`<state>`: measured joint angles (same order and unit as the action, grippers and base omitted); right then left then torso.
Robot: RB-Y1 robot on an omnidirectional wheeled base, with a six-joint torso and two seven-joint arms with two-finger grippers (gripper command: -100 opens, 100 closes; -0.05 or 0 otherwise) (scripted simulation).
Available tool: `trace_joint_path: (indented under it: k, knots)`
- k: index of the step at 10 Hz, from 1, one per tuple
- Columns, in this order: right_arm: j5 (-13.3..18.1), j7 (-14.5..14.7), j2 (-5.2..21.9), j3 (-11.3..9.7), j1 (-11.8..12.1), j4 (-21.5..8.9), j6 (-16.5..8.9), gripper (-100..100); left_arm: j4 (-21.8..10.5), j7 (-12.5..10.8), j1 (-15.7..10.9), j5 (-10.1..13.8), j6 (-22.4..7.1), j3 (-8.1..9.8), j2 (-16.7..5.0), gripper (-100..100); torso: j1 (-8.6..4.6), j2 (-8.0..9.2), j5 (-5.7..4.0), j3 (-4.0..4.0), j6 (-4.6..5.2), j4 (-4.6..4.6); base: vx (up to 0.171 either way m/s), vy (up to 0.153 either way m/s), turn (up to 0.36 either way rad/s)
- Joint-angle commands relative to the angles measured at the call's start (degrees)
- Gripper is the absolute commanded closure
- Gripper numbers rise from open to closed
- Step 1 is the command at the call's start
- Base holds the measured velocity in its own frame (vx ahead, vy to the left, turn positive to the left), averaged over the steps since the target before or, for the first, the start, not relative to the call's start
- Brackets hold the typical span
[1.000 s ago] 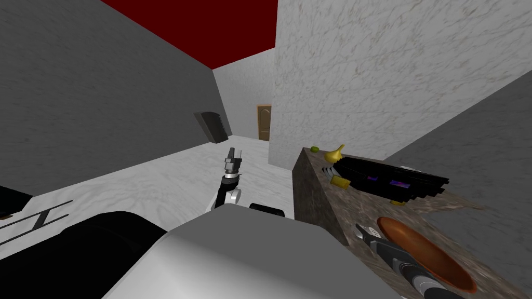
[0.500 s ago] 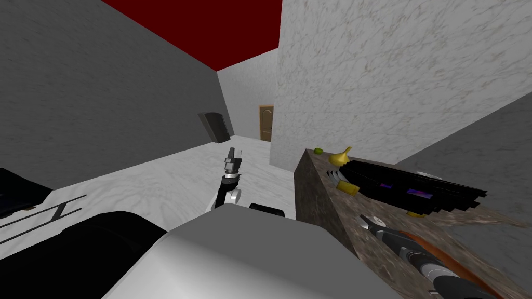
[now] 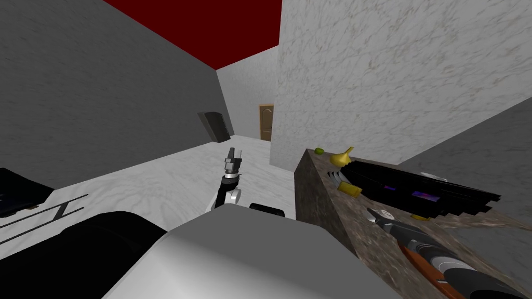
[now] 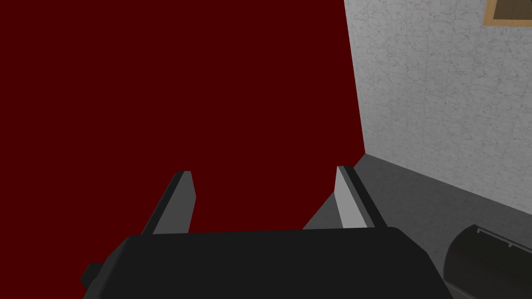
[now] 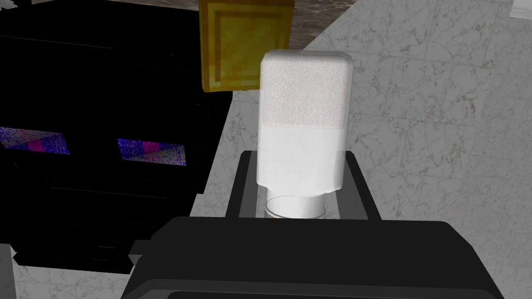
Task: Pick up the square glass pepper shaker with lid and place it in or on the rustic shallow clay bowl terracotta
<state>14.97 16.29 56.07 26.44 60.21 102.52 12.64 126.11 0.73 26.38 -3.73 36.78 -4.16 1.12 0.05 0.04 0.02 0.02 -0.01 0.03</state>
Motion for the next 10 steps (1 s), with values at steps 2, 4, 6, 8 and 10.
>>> trace_joint_path:
  k: [2,4,6,8,10]
  knots:
    - [1.65,0.66,-1.99,2.47,-1.92,-1.28,-2.59,100,0.0,0.0,0.0,0.0,0.0,0.0,0.0,0,-0.09,0.13,-0.03,0.07,0.11,0.02,-0.025,-0.037,-0.143]
    - [2.92,1.45,-3.36,3.48,-2.97,-1.74,-4.47,100,0.0,0.0,0.0,0.0,0.0,0.01,-0.01,0,-0.33,0.32,-0.09,0.18,0.25,0.05,-0.043,-0.069,-0.171]
    - [4.28,2.31,-4.72,4.29,-3.87,-2.01,-6.32,100,0.0,0.0,0.0,0.0,0.0,0.01,-0.01,0,-0.22,0.32,-0.06,0.19,0.23,0.07,-0.03,-0.052,-0.129]
    - [5.75,3.33,-6.11,5.06,-4.69,-2.11,-8.27,100,0.0,0.0,0.0,0.0,0.0,0.01,0.0,0,-0.17,0.3,-0.05,0.18,0.27,0.06,-0.035,-0.054,-0.133]
    - [5.81,3.31,-6.06,4.99,-4.92,-2.23,-8.19,100,0.0,0.0,0.0,0.0,0.0,0.01,-0.01,0,-0.2,0.37,-0.04,0.21,0.37,0.07,-0.024,-0.046,-0.105]
